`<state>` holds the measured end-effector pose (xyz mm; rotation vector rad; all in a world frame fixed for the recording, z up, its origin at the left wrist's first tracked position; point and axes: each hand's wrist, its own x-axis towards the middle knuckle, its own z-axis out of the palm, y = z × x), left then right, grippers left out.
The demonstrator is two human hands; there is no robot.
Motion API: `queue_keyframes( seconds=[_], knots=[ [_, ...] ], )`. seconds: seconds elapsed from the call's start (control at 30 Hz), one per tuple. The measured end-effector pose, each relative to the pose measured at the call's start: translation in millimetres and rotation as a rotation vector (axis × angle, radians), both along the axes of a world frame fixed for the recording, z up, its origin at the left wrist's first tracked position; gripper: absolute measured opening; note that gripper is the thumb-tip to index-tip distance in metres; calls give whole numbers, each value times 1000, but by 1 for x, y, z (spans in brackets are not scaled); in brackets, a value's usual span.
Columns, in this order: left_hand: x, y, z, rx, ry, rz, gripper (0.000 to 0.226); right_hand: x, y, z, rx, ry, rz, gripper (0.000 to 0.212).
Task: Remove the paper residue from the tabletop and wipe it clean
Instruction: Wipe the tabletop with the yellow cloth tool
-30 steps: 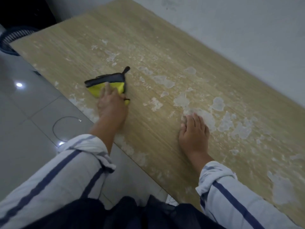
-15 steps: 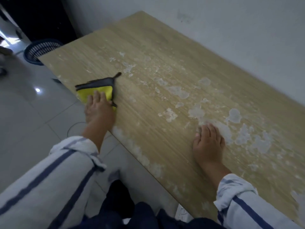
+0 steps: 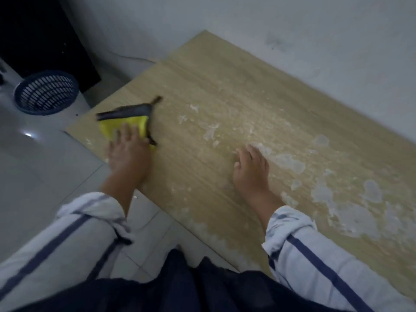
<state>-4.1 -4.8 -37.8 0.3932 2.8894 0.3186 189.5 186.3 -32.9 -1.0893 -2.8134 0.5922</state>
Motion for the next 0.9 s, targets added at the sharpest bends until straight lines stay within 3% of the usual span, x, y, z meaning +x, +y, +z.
queue_keyframes(
  seconds=[0.1, 0.23, 0.33, 0.47, 0.6, 0.9],
  knots=[
    [-41, -1, 9, 14, -36, 122, 54, -36, -26, 8, -34, 59, 60, 45],
    [-9, 38, 16, 353, -195, -255, 46, -89, -58, 17, -55, 115, 234, 47],
    [7, 38, 16, 637, -268, -311, 48, -123, -68, 15, -68, 58, 321, 49],
    [-10, 12, 7, 375, -148, -223, 52, -145, -70, -1, -39, -129, 328, 54],
    [-15, 10, -10, 171, -28, -300, 51, -138, -59, -7, 24, -113, 263, 48],
    [32, 87, -3, 195, -178, -648, 47, -36, 23, 6, 36, -180, -196, 38]
  ],
)
